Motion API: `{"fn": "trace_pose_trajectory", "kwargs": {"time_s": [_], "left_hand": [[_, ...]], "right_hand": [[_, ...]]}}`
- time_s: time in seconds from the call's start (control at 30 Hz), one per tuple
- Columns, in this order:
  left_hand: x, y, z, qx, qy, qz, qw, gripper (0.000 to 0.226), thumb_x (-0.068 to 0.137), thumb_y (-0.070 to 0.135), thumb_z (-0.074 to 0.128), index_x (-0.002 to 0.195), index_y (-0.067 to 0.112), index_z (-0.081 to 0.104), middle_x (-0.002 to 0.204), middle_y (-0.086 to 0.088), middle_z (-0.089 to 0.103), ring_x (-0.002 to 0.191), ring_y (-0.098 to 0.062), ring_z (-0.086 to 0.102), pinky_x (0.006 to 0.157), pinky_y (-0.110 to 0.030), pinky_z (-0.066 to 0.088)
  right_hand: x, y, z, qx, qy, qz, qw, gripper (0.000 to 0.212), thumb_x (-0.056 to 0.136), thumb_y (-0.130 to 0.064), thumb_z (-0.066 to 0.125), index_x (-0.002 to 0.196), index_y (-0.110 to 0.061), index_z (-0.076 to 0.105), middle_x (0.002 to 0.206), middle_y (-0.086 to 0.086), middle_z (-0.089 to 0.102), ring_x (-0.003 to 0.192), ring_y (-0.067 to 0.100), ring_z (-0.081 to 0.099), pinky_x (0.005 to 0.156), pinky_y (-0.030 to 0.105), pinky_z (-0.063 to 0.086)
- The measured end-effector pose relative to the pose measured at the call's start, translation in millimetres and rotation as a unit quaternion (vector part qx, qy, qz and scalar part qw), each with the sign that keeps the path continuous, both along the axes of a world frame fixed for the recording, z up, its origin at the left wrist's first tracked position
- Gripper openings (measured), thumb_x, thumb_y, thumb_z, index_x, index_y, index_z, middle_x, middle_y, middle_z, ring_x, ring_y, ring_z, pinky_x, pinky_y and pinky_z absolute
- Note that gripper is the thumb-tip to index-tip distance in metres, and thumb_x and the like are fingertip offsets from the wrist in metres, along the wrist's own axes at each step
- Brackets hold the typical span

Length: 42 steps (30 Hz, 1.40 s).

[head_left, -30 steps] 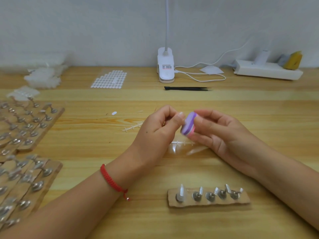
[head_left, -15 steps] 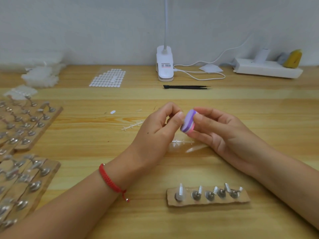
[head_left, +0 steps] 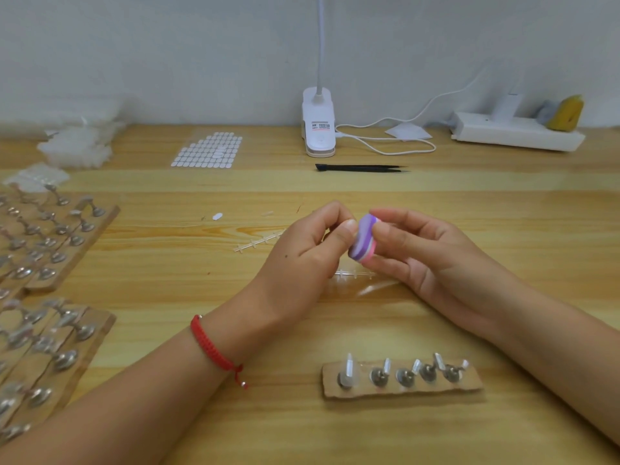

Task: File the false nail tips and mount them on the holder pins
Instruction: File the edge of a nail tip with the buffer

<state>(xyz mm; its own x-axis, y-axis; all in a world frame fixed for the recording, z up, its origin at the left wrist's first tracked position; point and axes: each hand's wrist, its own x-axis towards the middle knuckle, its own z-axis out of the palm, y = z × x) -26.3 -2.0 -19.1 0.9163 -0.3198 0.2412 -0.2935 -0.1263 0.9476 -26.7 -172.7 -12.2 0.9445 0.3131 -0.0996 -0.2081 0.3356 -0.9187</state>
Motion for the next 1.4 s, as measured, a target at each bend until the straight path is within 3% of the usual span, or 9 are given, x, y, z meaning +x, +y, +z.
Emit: {"fn": "trace_pose_trajectory", "kwargs": {"time_s": [0.1, 0.3, 0.43, 0.57, 0.7, 0.83, 1.03, 1.23, 1.4], "left_hand": [[-1.1, -0.7, 1.2, 0.008, -0.007, 0.018, 1.000, 0.022, 0.088, 0.028, 0.042, 0.070, 0.016, 0.045, 0.052, 0.015, 0.039, 0.049, -0.002, 0.034, 0.050, -0.015, 0.029], [-4.2, -2.0, 2.2, 0.011, -0.033, 0.038, 0.999, 0.024, 0.097, 0.024, 0.052, 0.075, 0.016, 0.051, 0.048, 0.017, 0.043, 0.044, -0.001, 0.034, 0.046, -0.011, 0.029], [2.7, 2.4, 3.7, -0.100, 0.055, 0.093, 0.989, 0.023, 0.075, 0.038, 0.066, 0.078, 0.015, 0.069, 0.059, 0.016, 0.055, 0.038, -0.005, 0.037, 0.043, -0.015, 0.033], [3.3, 3.0, 2.3, -0.083, 0.065, 0.086, 0.991, 0.024, 0.070, 0.050, 0.066, 0.080, 0.031, 0.076, 0.067, 0.013, 0.061, 0.042, -0.007, 0.041, 0.043, -0.019, 0.031], [2.0, 2.2, 1.4, -0.064, 0.056, 0.081, 0.993, 0.023, 0.071, 0.050, 0.067, 0.085, 0.034, 0.077, 0.066, 0.007, 0.063, 0.043, -0.008, 0.041, 0.045, -0.020, 0.032], [2.8, 3.3, 2.4, -0.093, 0.062, 0.096, 0.989, 0.020, 0.070, 0.040, 0.072, 0.082, 0.027, 0.079, 0.051, 0.014, 0.059, 0.042, -0.005, 0.037, 0.045, -0.012, 0.034], [3.1, 3.6, 2.9, -0.099, 0.080, 0.119, 0.985, 0.021, 0.065, 0.043, 0.073, 0.076, 0.027, 0.077, 0.045, 0.013, 0.049, 0.041, -0.006, 0.033, 0.043, -0.013, 0.031], [3.0, 3.2, 1.0, -0.055, 0.090, 0.116, 0.988, 0.012, 0.081, 0.032, 0.071, 0.081, 0.020, 0.074, 0.038, 0.011, 0.038, 0.034, -0.004, 0.032, 0.038, -0.011, 0.028], [2.8, 3.6, 0.6, -0.045, 0.080, 0.114, 0.989, 0.012, 0.087, 0.025, 0.066, 0.085, 0.013, 0.070, 0.035, 0.011, 0.038, 0.030, -0.002, 0.032, 0.036, -0.010, 0.028]], "right_hand": [[-1.7, 1.8, 0.5, -0.022, -0.009, 0.028, 0.999, 0.017, 0.071, -0.009, 0.070, 0.086, -0.013, 0.077, 0.088, 0.011, 0.074, 0.078, 0.018, 0.073, 0.067, 0.023, 0.057], [5.3, 0.8, -1.9, 0.106, 0.029, -0.122, 0.986, 0.025, 0.076, -0.008, 0.067, 0.100, -0.008, 0.063, 0.084, 0.005, 0.072, 0.082, 0.016, 0.071, 0.071, 0.023, 0.057], [4.3, 0.1, -1.9, 0.089, 0.025, -0.088, 0.992, 0.025, 0.076, -0.009, 0.067, 0.101, -0.008, 0.063, 0.088, 0.008, 0.071, 0.082, 0.017, 0.071, 0.070, 0.024, 0.057], [1.9, 0.3, -1.0, 0.056, 0.005, -0.058, 0.997, 0.023, 0.073, -0.009, 0.069, 0.096, -0.010, 0.068, 0.093, 0.012, 0.072, 0.084, 0.019, 0.073, 0.069, 0.025, 0.057], [2.2, -1.3, 0.9, 0.065, 0.011, -0.043, 0.997, 0.018, 0.072, -0.008, 0.069, 0.087, -0.014, 0.076, 0.093, 0.010, 0.074, 0.085, 0.019, 0.073, 0.069, 0.025, 0.057], [1.1, 0.2, 0.5, 0.043, -0.013, -0.025, 0.999, 0.017, 0.072, -0.009, 0.070, 0.084, -0.019, 0.078, 0.095, 0.010, 0.075, 0.088, 0.018, 0.073, 0.070, 0.025, 0.057], [0.5, 0.6, -0.3, 0.031, -0.032, -0.013, 0.999, 0.019, 0.074, -0.008, 0.069, 0.085, -0.020, 0.079, 0.089, 0.006, 0.075, 0.083, 0.017, 0.073, 0.069, 0.025, 0.057], [3.5, -1.0, -2.4, 0.085, 0.009, -0.068, 0.994, 0.021, 0.071, -0.007, 0.070, 0.092, -0.010, 0.072, 0.089, 0.008, 0.073, 0.081, 0.018, 0.072, 0.069, 0.025, 0.058], [0.7, 2.1, -2.3, 0.026, -0.024, -0.044, 0.998, 0.019, 0.069, -0.008, 0.072, 0.086, -0.013, 0.076, 0.086, 0.007, 0.073, 0.079, 0.018, 0.073, 0.068, 0.025, 0.058]]}}
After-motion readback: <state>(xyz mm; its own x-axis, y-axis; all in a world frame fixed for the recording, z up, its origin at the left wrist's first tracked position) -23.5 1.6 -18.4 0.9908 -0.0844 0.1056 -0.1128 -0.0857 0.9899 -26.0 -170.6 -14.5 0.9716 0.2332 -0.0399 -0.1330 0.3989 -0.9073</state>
